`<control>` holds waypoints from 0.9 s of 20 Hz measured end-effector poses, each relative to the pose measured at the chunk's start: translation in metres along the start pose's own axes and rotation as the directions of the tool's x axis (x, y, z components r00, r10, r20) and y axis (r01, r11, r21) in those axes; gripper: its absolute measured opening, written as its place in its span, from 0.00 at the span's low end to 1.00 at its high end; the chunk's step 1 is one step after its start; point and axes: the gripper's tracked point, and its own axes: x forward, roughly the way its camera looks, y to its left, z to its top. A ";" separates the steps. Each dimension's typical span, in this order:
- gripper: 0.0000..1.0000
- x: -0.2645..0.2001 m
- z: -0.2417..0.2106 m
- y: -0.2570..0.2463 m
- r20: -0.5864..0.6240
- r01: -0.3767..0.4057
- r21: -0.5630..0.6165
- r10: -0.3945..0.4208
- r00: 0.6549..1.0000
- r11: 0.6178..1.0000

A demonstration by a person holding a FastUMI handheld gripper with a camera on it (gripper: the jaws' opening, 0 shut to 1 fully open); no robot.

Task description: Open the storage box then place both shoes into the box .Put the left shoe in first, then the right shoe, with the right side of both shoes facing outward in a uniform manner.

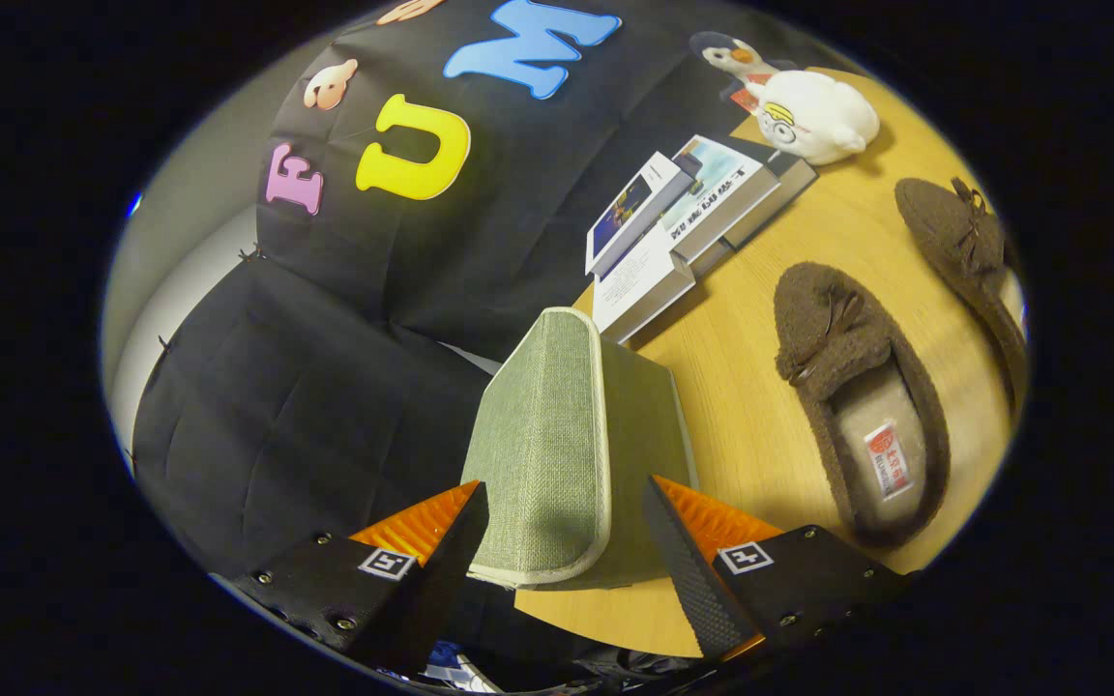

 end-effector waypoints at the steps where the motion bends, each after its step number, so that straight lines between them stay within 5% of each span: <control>1: 0.98 0.004 -0.003 -0.001 -0.012 -0.008 0.033 0.009 1.000 0.999; 15: 0.95 0.022 -0.021 0.008 -0.114 -0.064 0.234 0.093 0.989 0.970; 18: 0.80 0.020 -0.025 0.007 -0.137 -0.058 0.243 0.093 0.986 0.968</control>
